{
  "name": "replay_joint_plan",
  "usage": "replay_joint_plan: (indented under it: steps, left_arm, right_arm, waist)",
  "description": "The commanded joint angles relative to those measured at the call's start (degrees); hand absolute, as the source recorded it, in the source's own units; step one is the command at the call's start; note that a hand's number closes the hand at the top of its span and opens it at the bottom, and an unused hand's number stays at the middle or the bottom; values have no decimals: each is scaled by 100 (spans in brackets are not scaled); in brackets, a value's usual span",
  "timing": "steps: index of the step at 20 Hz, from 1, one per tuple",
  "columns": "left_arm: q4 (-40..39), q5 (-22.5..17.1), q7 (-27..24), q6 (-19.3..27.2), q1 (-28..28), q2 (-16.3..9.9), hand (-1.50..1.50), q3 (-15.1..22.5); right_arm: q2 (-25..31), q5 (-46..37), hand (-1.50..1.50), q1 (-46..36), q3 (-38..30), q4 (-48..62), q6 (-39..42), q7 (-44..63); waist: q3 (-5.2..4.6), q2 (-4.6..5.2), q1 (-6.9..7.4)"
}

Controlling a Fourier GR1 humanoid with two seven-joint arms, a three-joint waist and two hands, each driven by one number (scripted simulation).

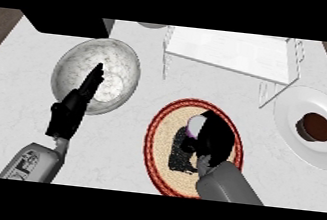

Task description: Pick the can from the placemat and place it in the tiered shelf

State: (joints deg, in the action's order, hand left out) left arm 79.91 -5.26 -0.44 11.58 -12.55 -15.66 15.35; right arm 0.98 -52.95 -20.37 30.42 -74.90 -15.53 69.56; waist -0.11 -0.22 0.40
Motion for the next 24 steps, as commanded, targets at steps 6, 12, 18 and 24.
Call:
replay_joint_plan:
  steps: [6,12,18,24]
  left_arm:
    - [-136,56,-186,-266,-51,82,0,14]
    - [-171,50,167,-347,-588,129,0,-27]
    - [-206,117,134,-238,-517,273,0,35]
    - [-222,179,148,-210,-290,226,0,42]
  right_arm:
    - [-93,851,150,-1544,1421,953,-295,1054]
    - [-94,1948,150,-2681,2005,1216,-551,838]
    - [-94,1626,150,-2887,1814,704,-1978,412]
    - [-94,1048,150,-3540,1771,656,-2360,910]
  waist:
    - [11,78,332]
    - [10,96,501]
    - [16,32,415]
    - [6,-33,303]
